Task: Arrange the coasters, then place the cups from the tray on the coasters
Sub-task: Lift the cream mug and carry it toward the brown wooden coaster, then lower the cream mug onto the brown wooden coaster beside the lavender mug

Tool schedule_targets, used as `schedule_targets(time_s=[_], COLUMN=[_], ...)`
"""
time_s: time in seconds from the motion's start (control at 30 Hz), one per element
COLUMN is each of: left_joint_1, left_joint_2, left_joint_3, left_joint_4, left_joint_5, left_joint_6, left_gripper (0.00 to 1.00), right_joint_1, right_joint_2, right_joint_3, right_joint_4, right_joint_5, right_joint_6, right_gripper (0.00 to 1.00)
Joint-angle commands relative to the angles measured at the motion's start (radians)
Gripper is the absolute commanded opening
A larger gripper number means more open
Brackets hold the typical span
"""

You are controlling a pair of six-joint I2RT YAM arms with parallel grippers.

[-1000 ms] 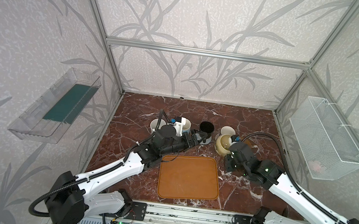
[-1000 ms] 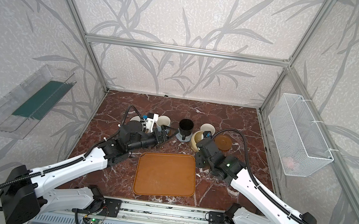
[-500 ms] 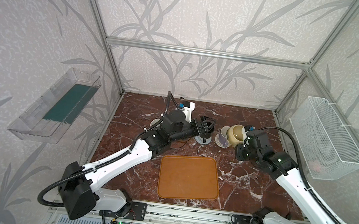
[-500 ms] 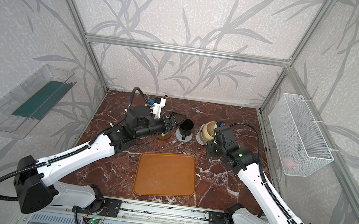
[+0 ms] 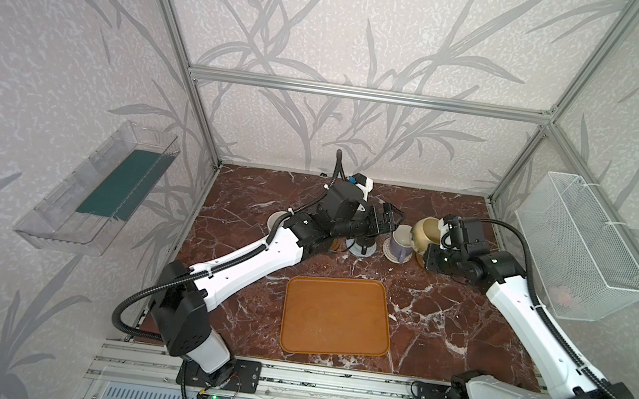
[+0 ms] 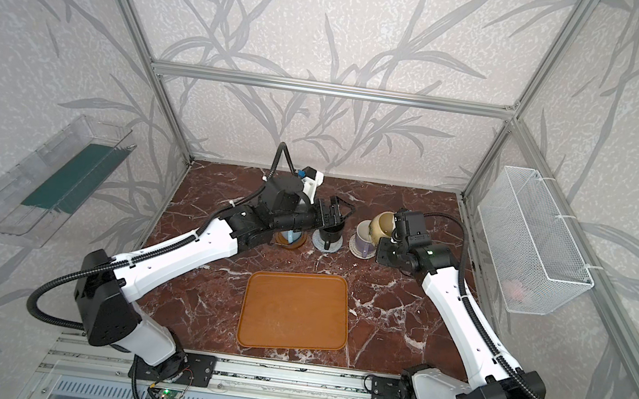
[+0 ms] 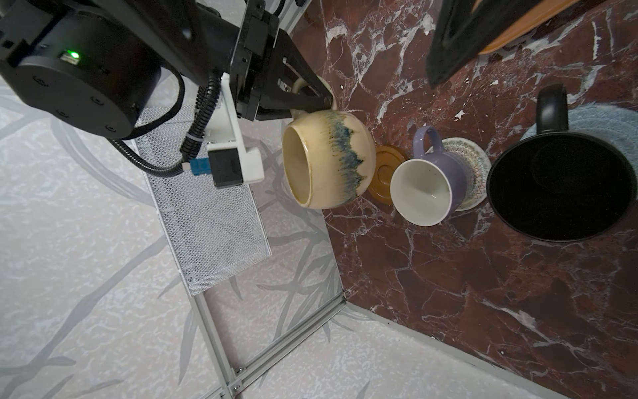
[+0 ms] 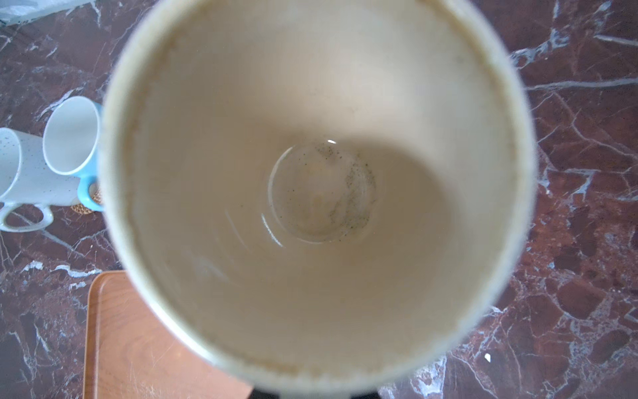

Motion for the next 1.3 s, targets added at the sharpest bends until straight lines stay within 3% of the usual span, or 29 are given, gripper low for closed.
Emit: schedule_targets(time_s=[0.0, 0.17, 0.63, 0.77, 0.93, 1.27], left_joint_1=[-0.004, -0.021, -0.039, -0.049, -0.052, -0.06], left_joint_2=[0.063, 0.201, 0.37, 0.43, 0.458, 0.48], left_joint_3=[0.087, 0.267, 0.402, 0.479, 0.491, 0.495], left_joint_4=[-0.051, -0.186, -0.199, -0.28, -0.283, -0.283], left_joint_5=[0.05, 0.103, 0.126, 0.162, 0.171, 0.152], left_joint_6=[0.044, 0.105, 0.122, 0.169, 0.172, 0.154], left_gripper=[0.99, 0.99, 0.99, 0.99, 0.99, 0.99], right_joint_1=[-0.043, -0.086, -0.193, -0.195, -0.198, -0.202], right_joint_2=[0.001, 0.045, 0.15, 0.173, 0.209, 0.285], right_joint_3=[0.065, 0.087, 0.068, 0.071, 0.064, 0.073], right_joint_4=[0.113, 0.112, 0.124, 0.121, 0.133, 0.114], right_joint_5=[-0.044, -0.051, -0.037, 0.005, 0.063, 0.069], right_joint_6=[-0.032, -0.059, -0.118, -0.118, -0.127, -0.137], right_gripper=[0.0, 0.0, 0.0, 0.0, 0.0, 0.0])
